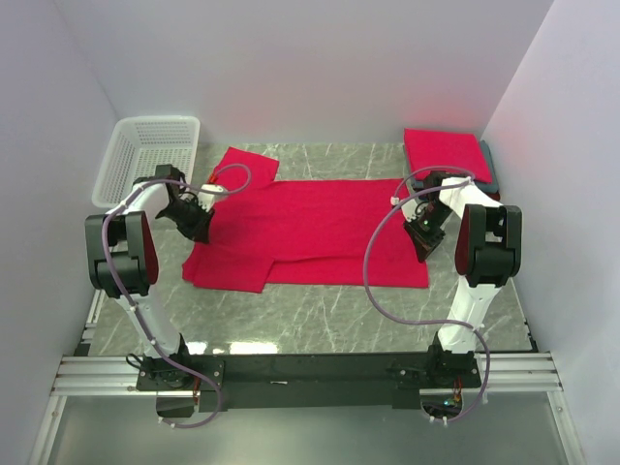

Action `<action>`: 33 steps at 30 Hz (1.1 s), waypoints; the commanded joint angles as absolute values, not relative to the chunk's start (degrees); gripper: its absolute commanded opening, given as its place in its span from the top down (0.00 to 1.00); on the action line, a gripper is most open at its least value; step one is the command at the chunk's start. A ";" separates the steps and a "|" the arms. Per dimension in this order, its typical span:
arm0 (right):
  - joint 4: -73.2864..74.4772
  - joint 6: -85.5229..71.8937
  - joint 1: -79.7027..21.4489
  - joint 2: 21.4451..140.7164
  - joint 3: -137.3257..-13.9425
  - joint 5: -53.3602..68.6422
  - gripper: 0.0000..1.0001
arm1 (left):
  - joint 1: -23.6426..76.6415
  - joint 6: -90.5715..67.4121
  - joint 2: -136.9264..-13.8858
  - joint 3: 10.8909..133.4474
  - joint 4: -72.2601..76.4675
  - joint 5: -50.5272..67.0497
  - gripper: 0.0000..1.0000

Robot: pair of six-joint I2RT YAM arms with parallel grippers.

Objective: Fold and stack the t-shirts
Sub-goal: Fold the tshirt

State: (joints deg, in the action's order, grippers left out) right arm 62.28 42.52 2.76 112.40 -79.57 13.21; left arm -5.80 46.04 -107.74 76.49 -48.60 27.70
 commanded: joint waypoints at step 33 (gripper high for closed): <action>64.16 43.68 2.81 111.88 -87.45 12.13 1.00 | -9.75 47.99 -105.03 79.89 -53.44 29.79 0.99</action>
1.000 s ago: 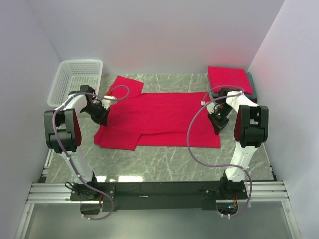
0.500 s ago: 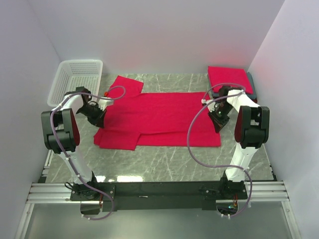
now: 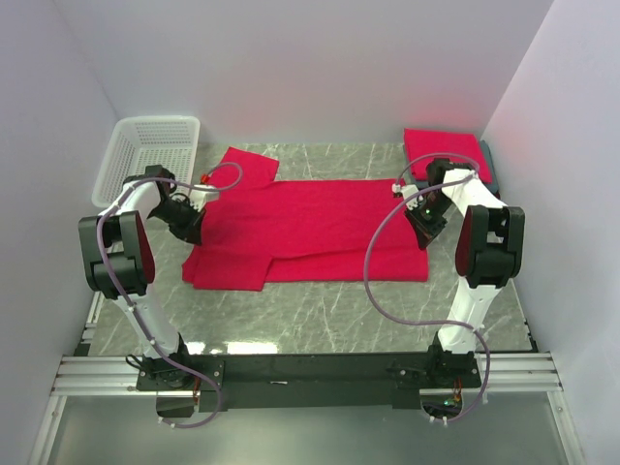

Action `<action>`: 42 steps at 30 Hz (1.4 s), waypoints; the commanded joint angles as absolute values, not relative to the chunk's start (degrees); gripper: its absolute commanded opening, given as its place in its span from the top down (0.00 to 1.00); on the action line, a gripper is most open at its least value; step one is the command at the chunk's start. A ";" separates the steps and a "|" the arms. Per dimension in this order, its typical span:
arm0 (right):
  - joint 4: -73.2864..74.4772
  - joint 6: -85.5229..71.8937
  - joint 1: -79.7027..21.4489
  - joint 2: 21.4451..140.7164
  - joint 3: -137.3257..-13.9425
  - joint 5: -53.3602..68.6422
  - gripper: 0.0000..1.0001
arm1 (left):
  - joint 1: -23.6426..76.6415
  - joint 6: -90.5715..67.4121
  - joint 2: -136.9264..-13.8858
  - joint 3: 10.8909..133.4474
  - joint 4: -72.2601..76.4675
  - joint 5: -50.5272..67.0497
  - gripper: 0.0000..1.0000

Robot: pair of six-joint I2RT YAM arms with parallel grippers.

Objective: Fold and stack the t-shirts
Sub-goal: Fold the tshirt

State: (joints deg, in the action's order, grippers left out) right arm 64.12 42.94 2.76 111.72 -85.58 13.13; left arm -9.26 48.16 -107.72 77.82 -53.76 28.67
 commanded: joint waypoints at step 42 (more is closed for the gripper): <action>62.58 42.72 2.90 116.45 -91.58 11.60 1.00 | -11.95 47.81 -105.82 81.30 -52.30 32.78 0.99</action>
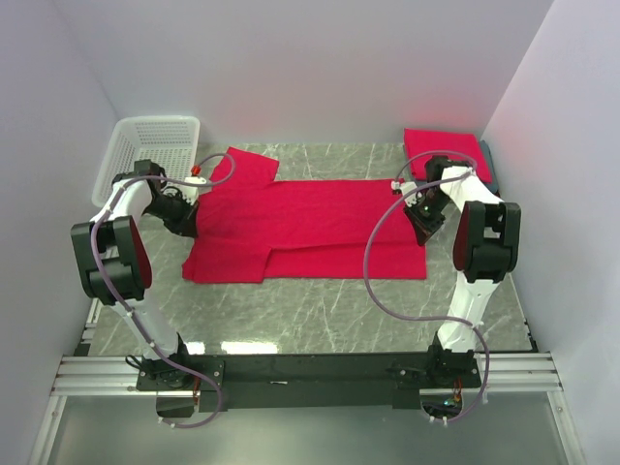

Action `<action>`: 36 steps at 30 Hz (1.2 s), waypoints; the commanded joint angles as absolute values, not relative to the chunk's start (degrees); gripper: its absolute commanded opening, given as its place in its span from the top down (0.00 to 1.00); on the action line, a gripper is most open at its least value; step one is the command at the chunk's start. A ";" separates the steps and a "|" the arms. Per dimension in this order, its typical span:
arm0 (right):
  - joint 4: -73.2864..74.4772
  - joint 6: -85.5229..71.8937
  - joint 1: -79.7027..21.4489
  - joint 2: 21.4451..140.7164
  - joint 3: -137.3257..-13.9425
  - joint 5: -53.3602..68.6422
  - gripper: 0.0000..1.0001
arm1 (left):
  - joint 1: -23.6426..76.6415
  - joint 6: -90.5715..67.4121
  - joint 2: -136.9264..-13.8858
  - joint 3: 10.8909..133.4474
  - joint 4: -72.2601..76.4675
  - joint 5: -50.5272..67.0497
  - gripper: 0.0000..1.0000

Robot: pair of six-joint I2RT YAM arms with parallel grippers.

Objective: Fold and stack the t-shirts
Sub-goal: Fold the tshirt

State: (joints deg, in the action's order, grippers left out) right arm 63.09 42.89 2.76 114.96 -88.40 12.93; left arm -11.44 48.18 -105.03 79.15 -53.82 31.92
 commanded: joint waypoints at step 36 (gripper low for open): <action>57.93 26.55 8.88 112.41 -73.39 22.85 0.40 | -20.13 46.68 -100.19 61.53 -48.53 32.61 0.48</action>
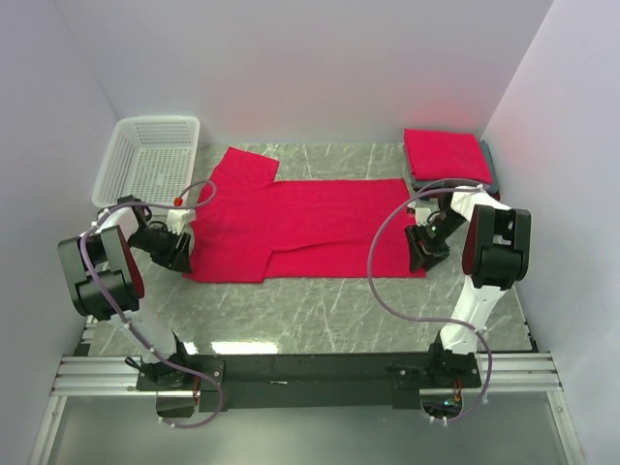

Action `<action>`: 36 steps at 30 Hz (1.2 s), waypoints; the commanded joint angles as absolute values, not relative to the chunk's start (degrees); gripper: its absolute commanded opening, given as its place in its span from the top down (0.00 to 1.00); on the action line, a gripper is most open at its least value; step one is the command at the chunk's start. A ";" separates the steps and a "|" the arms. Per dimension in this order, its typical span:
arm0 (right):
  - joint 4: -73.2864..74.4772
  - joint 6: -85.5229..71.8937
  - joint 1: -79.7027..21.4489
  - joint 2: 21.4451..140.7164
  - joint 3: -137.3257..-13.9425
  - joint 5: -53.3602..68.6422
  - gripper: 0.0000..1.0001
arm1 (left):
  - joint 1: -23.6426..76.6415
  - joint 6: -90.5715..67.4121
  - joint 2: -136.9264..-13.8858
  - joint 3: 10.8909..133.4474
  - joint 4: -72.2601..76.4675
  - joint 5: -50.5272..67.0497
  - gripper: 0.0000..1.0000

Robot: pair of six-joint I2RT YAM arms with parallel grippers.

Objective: Fold and stack the t-shirts
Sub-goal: Fold the tshirt

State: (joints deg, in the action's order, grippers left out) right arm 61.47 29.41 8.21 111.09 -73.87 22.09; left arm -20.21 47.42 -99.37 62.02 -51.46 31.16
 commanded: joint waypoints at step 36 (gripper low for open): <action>46.26 6.03 -16.94 97.11 -74.10 42.53 0.58 | -22.06 58.36 -86.13 55.56 -60.03 38.41 0.51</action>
State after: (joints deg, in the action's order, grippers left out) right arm 54.68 17.69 -11.66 96.05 -75.88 33.04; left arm -23.09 56.10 -86.67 58.72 -59.07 36.23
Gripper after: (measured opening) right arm 0.424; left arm 0.488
